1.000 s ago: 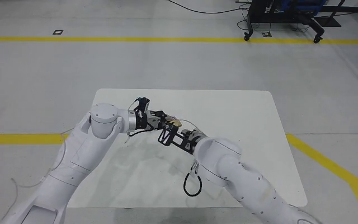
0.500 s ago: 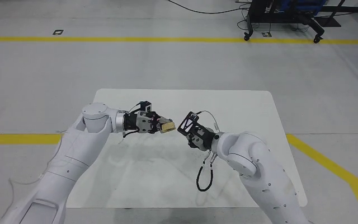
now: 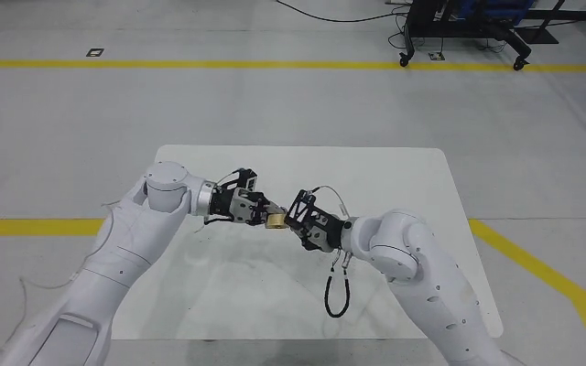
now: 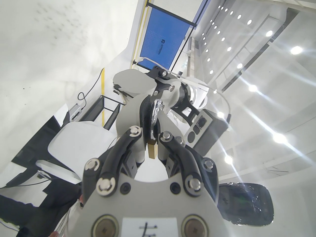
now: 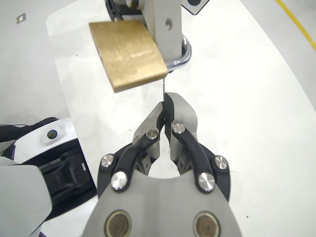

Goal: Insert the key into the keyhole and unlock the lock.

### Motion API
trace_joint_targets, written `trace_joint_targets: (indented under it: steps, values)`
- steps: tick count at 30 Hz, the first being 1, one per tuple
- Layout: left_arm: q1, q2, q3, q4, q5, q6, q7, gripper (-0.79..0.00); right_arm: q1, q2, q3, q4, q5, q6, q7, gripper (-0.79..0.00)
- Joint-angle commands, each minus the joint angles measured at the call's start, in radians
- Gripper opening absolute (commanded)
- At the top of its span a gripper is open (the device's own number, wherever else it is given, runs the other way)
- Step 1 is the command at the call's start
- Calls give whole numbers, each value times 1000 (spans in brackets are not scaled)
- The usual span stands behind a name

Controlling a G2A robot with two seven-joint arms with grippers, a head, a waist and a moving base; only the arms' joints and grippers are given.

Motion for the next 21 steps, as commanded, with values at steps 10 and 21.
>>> trace_joint_targets:
  steps: [10, 21]
  values:
    - [-25, -9, 35, 12, 39, -9, -35, -785, 5, 15, 23, 6, 89, -20, -19, -785]
    - [-25, -10, 14, 52, 5, 11, 2, -785, -30, 37, 90, -1, 169, -40, -73, -785]
